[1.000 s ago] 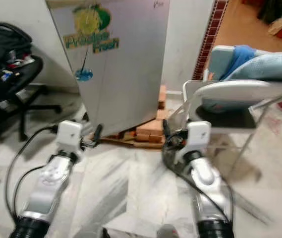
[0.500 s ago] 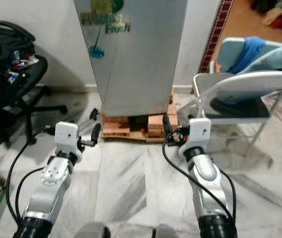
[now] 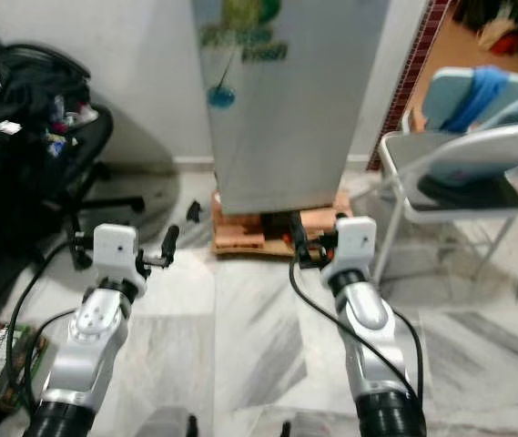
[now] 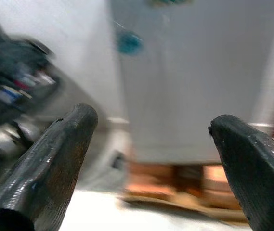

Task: Restocking fridge

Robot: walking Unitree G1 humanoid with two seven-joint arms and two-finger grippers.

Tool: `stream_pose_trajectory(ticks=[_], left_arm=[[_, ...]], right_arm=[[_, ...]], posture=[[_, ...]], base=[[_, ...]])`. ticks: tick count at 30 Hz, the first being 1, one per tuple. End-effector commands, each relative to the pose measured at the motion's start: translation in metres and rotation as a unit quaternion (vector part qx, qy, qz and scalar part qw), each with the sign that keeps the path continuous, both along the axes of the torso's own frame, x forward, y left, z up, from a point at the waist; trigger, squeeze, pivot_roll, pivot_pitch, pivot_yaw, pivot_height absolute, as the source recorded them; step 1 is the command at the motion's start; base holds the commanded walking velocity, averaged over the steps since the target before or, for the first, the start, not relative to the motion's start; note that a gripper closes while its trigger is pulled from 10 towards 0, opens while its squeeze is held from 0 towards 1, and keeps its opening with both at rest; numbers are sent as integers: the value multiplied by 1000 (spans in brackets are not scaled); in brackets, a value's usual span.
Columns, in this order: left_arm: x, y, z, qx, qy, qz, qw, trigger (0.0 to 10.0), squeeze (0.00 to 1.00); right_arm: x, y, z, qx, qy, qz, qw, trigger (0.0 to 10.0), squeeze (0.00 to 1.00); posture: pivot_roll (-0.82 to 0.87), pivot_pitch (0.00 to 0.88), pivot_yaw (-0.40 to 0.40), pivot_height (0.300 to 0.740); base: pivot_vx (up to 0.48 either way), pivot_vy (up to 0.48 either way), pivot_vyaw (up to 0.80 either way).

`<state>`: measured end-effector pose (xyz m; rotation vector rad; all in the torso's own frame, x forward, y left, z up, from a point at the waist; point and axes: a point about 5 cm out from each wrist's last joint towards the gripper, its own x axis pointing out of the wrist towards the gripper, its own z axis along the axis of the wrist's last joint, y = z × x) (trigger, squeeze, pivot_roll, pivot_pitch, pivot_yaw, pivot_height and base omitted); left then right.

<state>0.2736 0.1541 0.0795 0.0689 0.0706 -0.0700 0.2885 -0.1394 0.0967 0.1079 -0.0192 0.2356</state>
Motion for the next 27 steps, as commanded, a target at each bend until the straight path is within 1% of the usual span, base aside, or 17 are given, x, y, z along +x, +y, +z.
stream_pose_trajectory(ticks=[1, 6, 7, 9, 15, 20, 24, 26, 27], left_arm=[[5, -9, 8, -5, -15, -17, 1000, 10000, 0], [5, -15, 10, -12, -21, -41, 999, 10000, 0], [5, -15, 10, -7, -20, -43, 999, 10000, 0], [5, -15, 11, -5, -21, -46, 999, 10000, 0], [4, -16, 9, -9, -17, -50, 999, 10000, 0], [2, -17, 3, -16, -5, -52, 998, 10000, 0], [1, -10, 1, -6, -3, -40, 999, 10000, 0], [-4, 3, 1, 2, -5, -18, 1000, 10000, 0], [-5, 4, 1, 4, -6, -17, 1000, 10000, 0]], right_arm=[[-2, -10, -3, -11, 5, -15, 1000, 10000, 0], [-1, -11, -2, -12, -2, -18, 1000, 10000, 0], [-1, -11, -1, -12, -3, -18, 1000, 10000, 0], [-1, -11, -1, -12, -4, -19, 1000, 10000, 0], [-1, -12, 0, -15, -9, -20, 1000, 10000, 0], [0, -14, 3, -12, -16, -27, 999, 10000, 0], [-1, -20, 8, 1, -32, -38, 999, 10000, 0], [-5, -27, 12, 0, -41, -55, 998, 10000, 0], [-6, -29, 11, 0, -40, -57, 998, 10000, 0]], posture=[[39, 80, 48, 740], [33, 83, 52, 740], [33, 83, 52, 740], [32, 83, 52, 740], [32, 84, 53, 740], [30, 73, 42, 740], [33, 56, 30, 740], [34, 40, 33, 740], [34, 40, 33, 740]], base=[[0, 480, -800], [0, 455, -800], [0, 424, -800], [315, 364, -587], [352, 323, 0], [401, 262, 0], [398, 268, -706], [347, 332, -800], [349, 330, -800]])
